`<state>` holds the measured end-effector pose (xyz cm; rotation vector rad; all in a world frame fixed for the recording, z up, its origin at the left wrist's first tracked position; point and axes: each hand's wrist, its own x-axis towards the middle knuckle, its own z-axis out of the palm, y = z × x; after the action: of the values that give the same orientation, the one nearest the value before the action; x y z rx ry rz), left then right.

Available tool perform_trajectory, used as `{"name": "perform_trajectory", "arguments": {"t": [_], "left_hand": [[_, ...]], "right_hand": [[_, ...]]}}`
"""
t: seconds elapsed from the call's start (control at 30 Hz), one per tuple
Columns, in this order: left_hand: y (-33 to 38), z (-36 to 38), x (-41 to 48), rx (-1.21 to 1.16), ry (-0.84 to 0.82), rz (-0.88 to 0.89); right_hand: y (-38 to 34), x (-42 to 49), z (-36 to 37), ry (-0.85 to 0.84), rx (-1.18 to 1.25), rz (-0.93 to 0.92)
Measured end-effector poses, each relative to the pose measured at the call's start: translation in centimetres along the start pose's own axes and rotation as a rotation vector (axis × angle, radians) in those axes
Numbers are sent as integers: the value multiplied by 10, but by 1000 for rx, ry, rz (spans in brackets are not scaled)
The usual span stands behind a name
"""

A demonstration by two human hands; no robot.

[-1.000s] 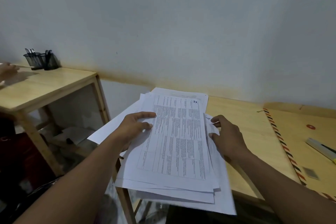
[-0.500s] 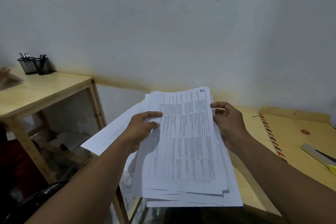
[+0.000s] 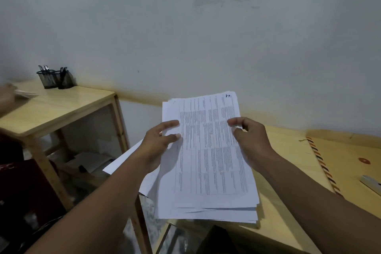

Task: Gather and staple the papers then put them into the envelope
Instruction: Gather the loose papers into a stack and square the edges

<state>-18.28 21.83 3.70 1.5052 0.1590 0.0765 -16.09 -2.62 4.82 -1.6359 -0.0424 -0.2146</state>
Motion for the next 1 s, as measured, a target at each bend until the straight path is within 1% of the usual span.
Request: {"name": "perform_trajectory", "arguments": {"t": [0.1, 0.27, 0.33, 0.43, 0.57, 0.67, 0.77, 0.87, 0.93, 1.0], "left_hand": [[-3, -18, -6, 95, -21, -61], [-8, -56, -13, 218, 98, -11], [-9, -70, -16, 210, 138, -16], [-10, -88, -21, 191, 195, -28], [-12, -100, -22, 185, 234, -80], [-14, -102, -19, 177, 237, -83], [-16, -100, -16, 161, 226, -70], [-16, -102, -11, 149, 222, -78], [-16, -106, -8, 154, 227, -82], [-14, -108, -8, 157, 233, -77]], "right_hand": [[4, 2, 21, 19, 33, 44], [12, -2, 54, -80, 40, 217], [17, -6, 60, -115, 22, 249], [31, -16, 60, -203, -190, 163], [51, -27, 53, -407, -518, -56], [62, -23, 46, -408, -705, -133], [61, -19, 44, -399, -753, -146], [59, -14, 49, -436, -662, -107], [65, -11, 53, -468, -717, -108], [70, -9, 54, -456, -792, -122]]}}
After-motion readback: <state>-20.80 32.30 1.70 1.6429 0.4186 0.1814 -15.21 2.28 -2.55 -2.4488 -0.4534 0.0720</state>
